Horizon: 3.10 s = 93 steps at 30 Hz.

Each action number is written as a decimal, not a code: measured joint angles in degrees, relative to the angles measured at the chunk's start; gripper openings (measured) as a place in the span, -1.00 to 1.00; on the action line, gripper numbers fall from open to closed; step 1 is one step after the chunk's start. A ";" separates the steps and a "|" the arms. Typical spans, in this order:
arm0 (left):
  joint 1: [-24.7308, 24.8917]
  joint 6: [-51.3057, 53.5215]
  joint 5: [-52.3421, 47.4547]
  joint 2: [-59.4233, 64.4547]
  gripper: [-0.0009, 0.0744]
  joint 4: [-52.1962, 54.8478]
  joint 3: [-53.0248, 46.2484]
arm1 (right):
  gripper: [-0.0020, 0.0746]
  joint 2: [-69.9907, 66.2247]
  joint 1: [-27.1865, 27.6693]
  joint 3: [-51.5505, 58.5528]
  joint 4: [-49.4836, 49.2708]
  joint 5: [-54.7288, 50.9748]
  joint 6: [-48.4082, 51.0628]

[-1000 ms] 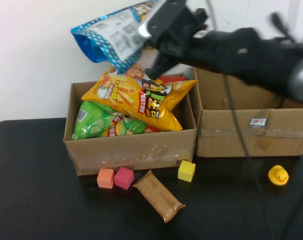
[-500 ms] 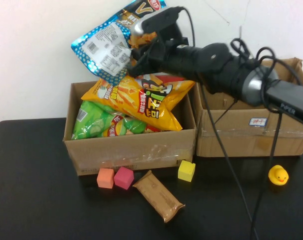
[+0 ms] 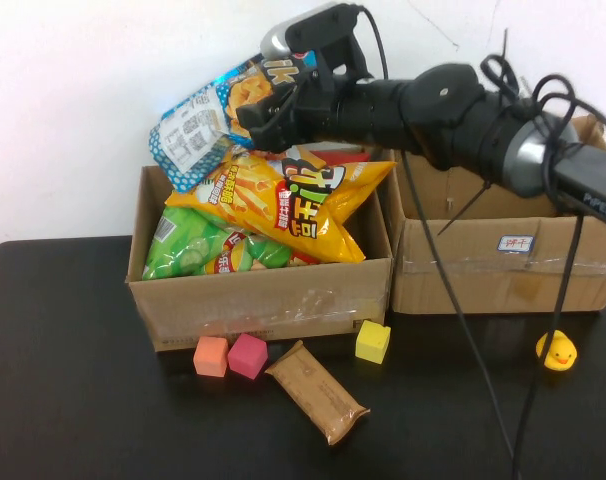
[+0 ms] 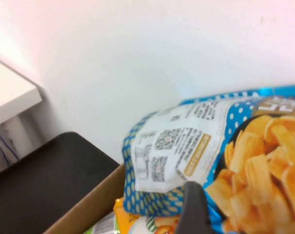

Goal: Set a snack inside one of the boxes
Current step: Place the potato chip in the potato chip box, then pick up the biscuit

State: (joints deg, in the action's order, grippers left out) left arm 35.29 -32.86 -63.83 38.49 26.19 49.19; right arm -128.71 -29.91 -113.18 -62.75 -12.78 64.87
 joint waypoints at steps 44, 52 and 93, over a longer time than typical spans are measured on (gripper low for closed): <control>0.00 -3.48 28.20 7.00 -0.98 -11.44 -21.79 | 0.09 22.97 3.98 37.27 60.80 -41.77 -51.40; 0.00 1.13 39.97 20.42 -0.98 -18.84 -22.39 | -0.72 32.03 3.98 54.96 66.26 -28.07 -55.47; 0.00 -3.14 50.58 89.47 0.57 -34.39 25.28 | -0.94 39.51 3.98 65.15 102.46 -21.93 -92.24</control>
State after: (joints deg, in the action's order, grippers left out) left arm 35.29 -36.00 -13.25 127.96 -8.20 74.47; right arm -89.20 -25.93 -48.03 39.70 -34.70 -27.37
